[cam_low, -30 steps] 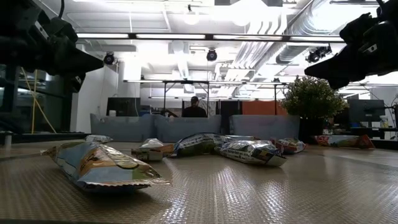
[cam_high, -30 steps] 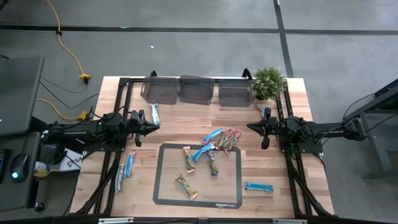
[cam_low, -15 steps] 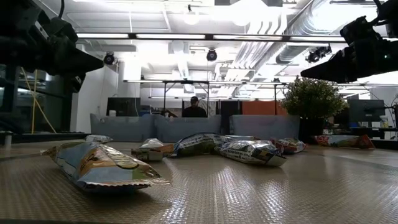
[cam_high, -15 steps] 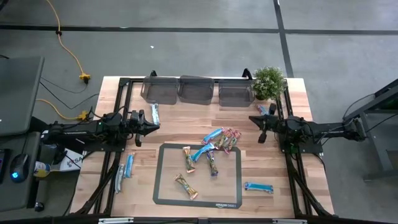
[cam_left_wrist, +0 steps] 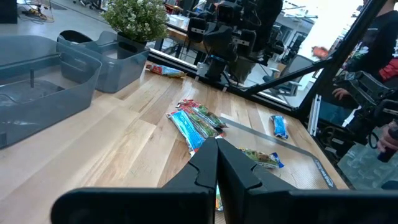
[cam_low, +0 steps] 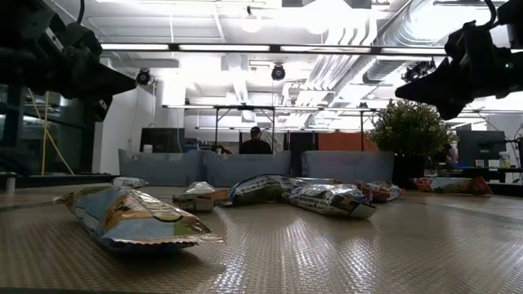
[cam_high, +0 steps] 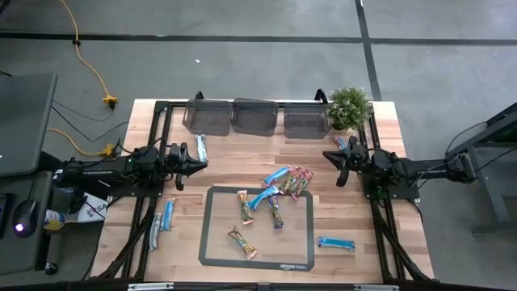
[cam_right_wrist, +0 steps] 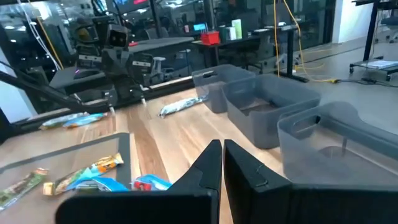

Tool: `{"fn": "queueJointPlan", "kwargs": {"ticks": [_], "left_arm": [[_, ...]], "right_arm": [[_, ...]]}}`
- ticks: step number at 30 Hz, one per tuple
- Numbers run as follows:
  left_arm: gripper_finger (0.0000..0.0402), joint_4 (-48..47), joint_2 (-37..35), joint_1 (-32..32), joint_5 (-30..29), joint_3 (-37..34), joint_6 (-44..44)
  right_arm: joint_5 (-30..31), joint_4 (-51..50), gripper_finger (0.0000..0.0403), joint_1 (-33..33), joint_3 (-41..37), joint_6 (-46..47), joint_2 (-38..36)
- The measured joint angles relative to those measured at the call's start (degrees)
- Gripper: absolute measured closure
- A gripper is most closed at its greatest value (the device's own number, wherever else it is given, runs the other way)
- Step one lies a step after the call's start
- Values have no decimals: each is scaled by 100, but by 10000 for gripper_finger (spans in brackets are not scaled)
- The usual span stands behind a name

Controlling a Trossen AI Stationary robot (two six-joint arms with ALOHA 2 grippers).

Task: Pick and place Granola Bars by type
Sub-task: Put the red granola bar into the right black bin

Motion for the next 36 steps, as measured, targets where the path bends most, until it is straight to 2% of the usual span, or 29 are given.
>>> {"fn": "queueJointPlan", "kwargs": {"ticks": [9, 13, 18, 21, 25, 30, 36], "left_arm": [[401, -1, -2, 0, 0, 0, 0], [401, -1, -2, 0, 2, 0, 2], [401, 1, 0, 2, 2, 0, 2], [401, -1, -1, 2, 2, 0, 0], [401, 0, -1, 2, 0, 0, 1], [401, -1, 0, 0, 2, 0, 2], [401, -1, -2, 0, 0, 0, 2]], "right_arm": [[-721, 231, 402, 1, 0, -18, 0], [-747, 564, 402, -1, 13, -14, 0], [-699, 420, 402, 1, 579, -455, 2], [-390, -169, 402, 1, 1241, -834, 50], [358, -1651, 402, 1, 2463, -1028, 377], [1040, -3192, 402, -1, 4134, -1085, 1212], [1393, -4157, 402, -1, 5948, -1627, 2322]]}}
